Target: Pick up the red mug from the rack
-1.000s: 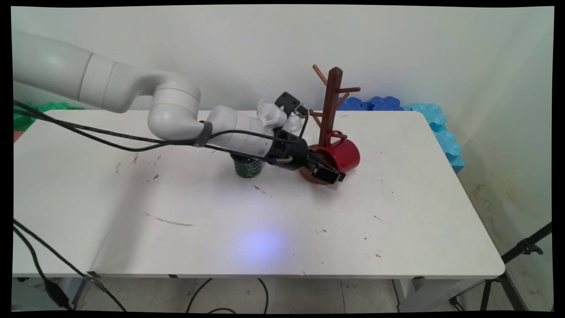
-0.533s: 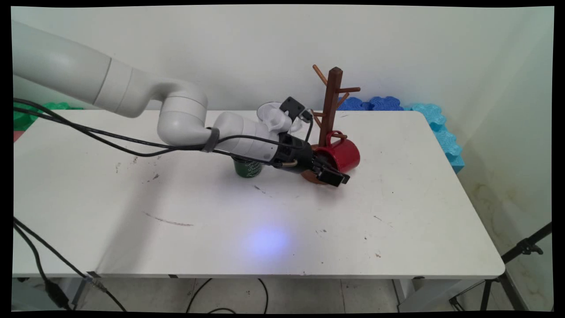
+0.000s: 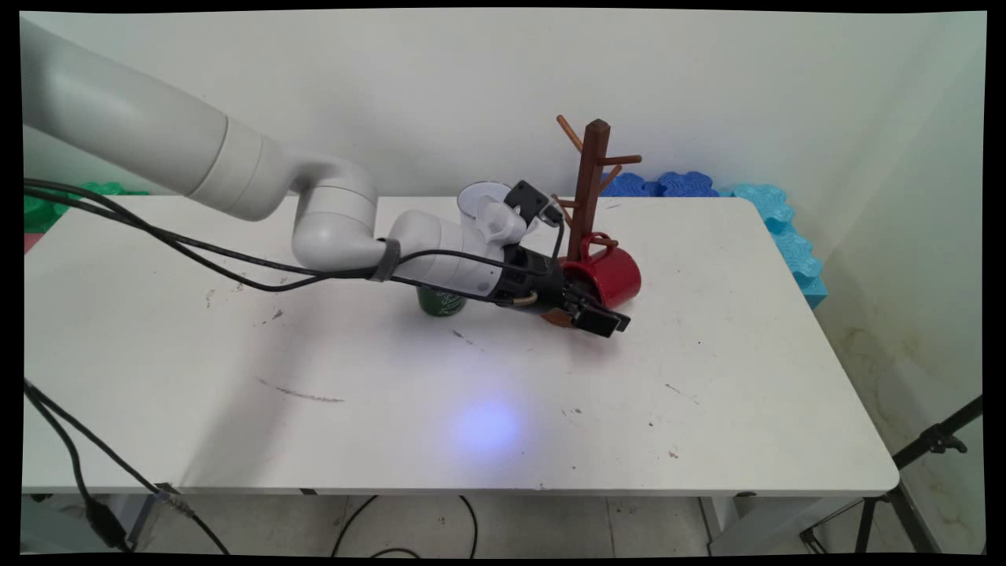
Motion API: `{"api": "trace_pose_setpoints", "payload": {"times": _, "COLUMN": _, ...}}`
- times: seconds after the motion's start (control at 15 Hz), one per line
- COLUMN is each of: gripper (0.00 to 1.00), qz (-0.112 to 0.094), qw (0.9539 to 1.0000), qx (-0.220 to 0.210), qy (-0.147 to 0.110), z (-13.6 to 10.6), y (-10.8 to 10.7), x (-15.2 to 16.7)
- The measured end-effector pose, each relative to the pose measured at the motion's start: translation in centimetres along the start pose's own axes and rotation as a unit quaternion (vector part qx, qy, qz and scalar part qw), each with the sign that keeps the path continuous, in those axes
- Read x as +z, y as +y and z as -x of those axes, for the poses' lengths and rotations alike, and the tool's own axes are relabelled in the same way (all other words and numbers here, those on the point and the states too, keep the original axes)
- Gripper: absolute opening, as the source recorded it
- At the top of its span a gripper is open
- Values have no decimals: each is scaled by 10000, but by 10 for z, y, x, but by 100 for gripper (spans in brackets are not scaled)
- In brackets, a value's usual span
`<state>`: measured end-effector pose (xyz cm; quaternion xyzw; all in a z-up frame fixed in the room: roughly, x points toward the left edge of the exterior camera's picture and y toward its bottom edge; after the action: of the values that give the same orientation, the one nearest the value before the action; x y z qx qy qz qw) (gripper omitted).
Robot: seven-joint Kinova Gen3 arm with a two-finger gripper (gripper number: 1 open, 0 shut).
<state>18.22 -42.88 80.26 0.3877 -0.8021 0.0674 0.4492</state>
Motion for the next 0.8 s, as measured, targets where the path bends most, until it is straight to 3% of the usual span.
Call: {"api": "trace_pose_setpoints", "payload": {"times": 0.8, "gripper": 100, "qz": -44, "qw": 9999, "qx": 4, "qy": 134, "z": 2, "y": 1, "x": 18}}
